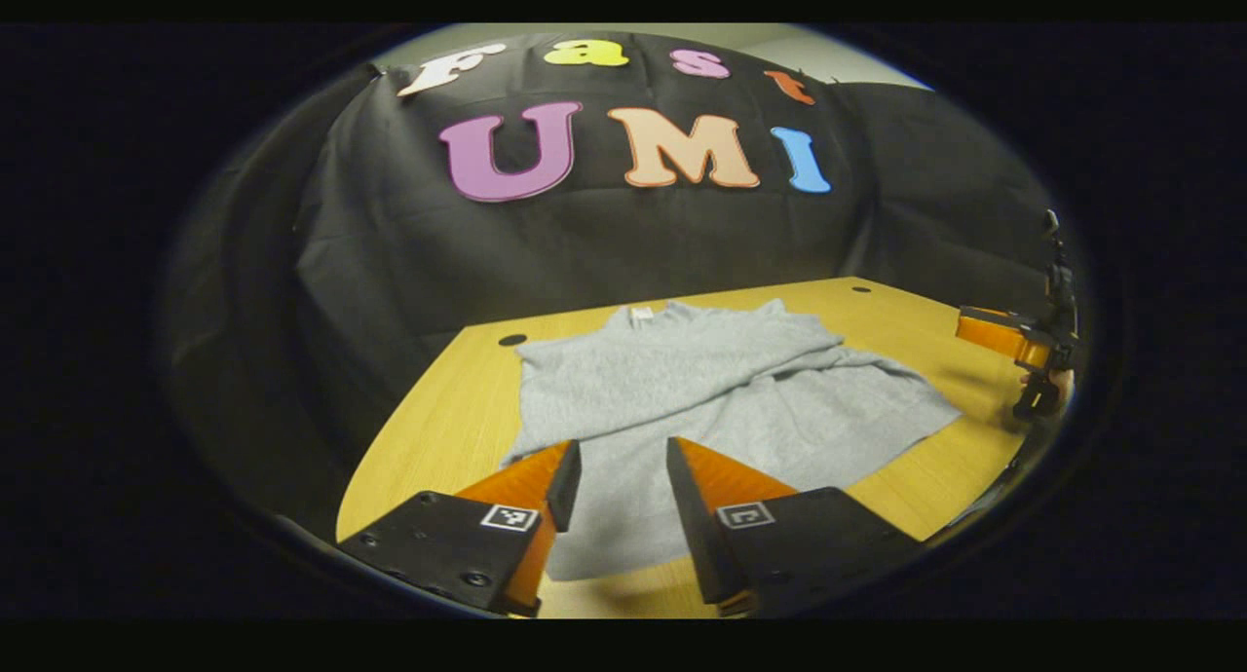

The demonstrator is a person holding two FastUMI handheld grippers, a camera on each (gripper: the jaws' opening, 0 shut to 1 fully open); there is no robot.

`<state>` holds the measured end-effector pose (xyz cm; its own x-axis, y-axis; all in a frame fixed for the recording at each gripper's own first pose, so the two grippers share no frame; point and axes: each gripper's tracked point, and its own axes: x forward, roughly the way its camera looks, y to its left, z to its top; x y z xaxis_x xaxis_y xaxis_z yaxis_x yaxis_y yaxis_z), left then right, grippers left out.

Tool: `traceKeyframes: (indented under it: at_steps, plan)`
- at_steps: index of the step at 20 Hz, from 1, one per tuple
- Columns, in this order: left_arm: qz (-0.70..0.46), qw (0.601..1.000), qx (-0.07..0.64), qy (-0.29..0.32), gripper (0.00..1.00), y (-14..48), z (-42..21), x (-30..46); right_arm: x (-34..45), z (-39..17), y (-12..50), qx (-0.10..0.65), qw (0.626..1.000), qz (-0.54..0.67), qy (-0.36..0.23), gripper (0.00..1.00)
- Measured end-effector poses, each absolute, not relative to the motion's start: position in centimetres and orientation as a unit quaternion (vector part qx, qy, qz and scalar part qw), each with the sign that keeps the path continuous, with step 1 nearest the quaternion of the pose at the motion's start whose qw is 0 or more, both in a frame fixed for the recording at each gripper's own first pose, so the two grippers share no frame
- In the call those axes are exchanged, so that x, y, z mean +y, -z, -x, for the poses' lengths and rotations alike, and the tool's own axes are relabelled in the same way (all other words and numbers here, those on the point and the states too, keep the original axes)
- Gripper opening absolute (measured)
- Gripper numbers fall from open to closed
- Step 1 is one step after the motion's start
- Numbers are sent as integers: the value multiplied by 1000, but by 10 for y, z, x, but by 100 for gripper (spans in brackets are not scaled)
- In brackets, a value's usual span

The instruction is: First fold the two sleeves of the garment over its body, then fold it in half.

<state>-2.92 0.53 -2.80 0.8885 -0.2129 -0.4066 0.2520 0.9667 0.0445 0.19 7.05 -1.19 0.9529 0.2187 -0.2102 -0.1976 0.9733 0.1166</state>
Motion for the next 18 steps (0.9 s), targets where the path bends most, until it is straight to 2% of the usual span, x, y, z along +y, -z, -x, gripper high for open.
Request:
traceKeyframes:
  at_steps: [3, 4, 12, 18]
  plan:
    - [-48, 965, 231, 112, 73, 47, 52, 16, 86, 9, 34, 164, 978, -32, -128, 97]
    - [-43, 963, 239, 116, 77, 52, 58, 15, 90, 12, 43, 182, 974, -28, -135, 97]
    - [-29, 951, 288, 108, 79, 87, 73, 28, 100, 36, 101, 317, 936, 20, -149, 97]
    - [-37, 944, 312, 98, 79, 104, 76, 37, 95, 38, 119, 349, 926, 36, -136, 97]
